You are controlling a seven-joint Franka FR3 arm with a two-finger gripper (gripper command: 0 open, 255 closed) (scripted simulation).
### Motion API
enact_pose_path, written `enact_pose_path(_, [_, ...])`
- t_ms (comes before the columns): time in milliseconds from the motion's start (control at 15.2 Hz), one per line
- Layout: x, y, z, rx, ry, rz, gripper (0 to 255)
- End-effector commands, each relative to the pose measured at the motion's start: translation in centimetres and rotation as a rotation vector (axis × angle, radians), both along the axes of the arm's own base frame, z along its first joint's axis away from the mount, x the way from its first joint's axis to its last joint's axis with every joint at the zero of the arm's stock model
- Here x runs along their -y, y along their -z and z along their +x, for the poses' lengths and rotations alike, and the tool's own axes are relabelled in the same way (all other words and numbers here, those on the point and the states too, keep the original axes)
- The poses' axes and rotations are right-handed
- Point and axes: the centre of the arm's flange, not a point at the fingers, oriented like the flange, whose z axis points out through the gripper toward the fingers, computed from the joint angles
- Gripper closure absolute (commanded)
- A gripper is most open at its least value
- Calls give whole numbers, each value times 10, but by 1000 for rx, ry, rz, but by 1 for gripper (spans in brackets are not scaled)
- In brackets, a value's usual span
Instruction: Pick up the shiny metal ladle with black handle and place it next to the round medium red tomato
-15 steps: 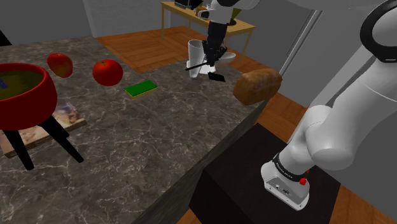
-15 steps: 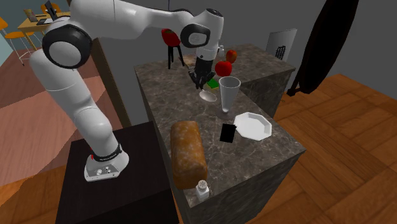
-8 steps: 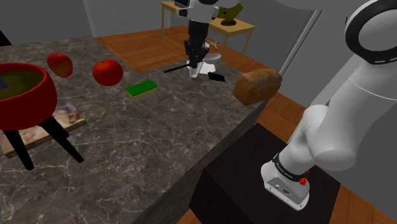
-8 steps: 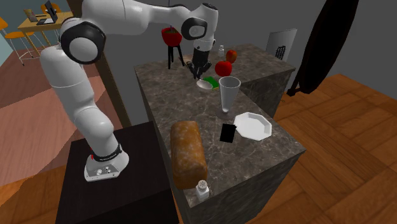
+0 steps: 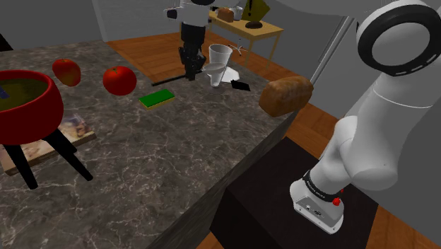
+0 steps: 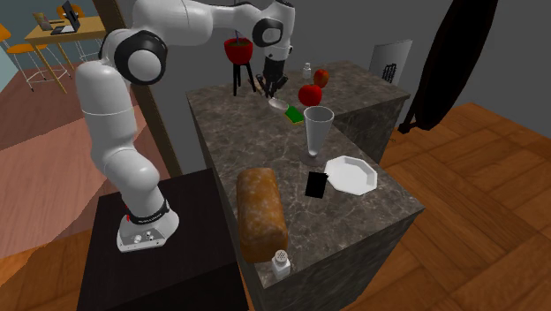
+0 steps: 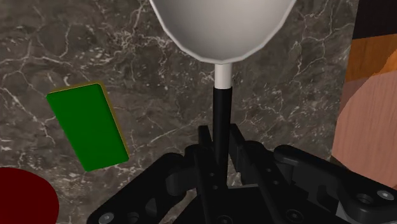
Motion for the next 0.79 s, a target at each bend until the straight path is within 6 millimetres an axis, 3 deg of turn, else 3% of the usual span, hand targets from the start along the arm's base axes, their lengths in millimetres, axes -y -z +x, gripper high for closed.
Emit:
enact_pose_path(0, [-28, -3, 4, 0, 1, 0, 255])
enact_pose_path(330, [-91, -3, 17, 0, 1, 0, 255])
enact_pose_path(726, [-91, 29, 17, 0, 1, 0, 255])
